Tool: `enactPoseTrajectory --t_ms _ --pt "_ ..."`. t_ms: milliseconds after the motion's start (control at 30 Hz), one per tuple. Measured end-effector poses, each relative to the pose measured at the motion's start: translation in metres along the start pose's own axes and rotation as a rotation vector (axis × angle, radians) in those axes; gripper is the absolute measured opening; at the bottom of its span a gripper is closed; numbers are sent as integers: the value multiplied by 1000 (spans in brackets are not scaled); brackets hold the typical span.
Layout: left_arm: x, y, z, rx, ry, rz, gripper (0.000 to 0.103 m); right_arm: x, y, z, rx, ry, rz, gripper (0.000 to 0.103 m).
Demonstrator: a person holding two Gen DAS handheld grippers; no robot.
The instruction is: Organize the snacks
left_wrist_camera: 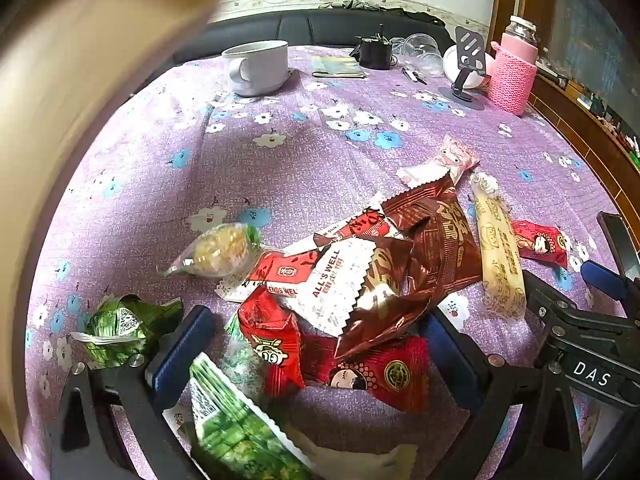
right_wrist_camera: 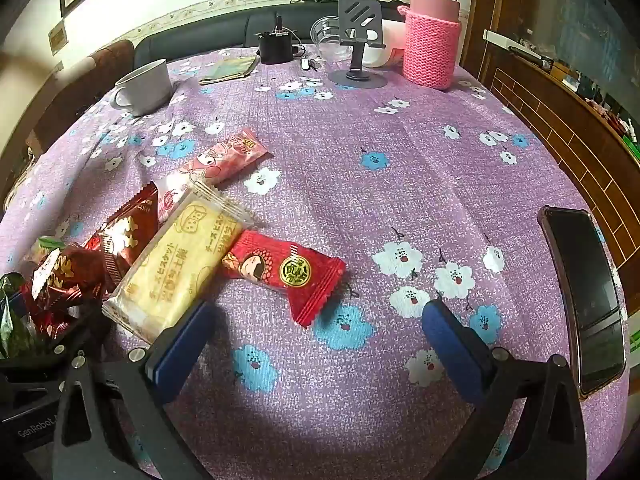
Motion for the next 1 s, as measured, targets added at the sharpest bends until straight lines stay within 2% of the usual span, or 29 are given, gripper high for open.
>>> enactPoseTrajectory --t_ms 1000 --pt "0 0 0 3 -3 1 103 0 -1 -1 1 0 0 102"
Point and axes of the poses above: each gripper's, at about its wrist camera, not at the fingertips, and y roughly the way its jaws point, z to its right, x to its underside, the point moved 4 cm from there along y, roughly the way its jaws point, and after that the axes turned 14 degrees about -x, right-handed, at the moved point
